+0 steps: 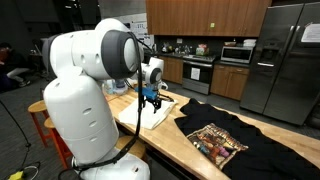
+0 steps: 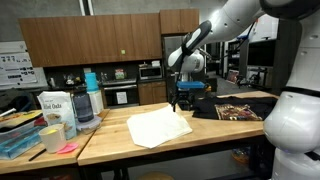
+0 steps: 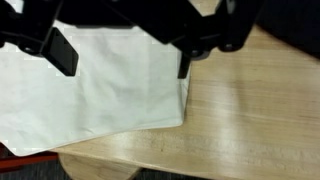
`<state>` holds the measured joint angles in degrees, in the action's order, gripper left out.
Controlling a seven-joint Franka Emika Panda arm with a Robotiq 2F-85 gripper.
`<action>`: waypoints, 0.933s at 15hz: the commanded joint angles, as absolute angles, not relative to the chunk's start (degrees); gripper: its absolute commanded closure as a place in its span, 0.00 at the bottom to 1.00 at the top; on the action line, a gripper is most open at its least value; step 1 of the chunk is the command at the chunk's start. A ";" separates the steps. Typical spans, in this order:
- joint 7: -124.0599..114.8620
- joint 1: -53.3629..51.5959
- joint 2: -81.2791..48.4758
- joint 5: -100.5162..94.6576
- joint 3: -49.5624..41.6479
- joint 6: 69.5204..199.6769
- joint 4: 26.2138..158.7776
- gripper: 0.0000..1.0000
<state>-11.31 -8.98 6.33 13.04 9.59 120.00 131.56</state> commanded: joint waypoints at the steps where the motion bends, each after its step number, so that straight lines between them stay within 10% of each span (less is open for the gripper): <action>1: -14.95 -8.70 6.32 11.35 9.74 119.95 130.57 0.00; 14: -23.04 -7.75 5.03 6.82 9.04 126.78 129.14 0.00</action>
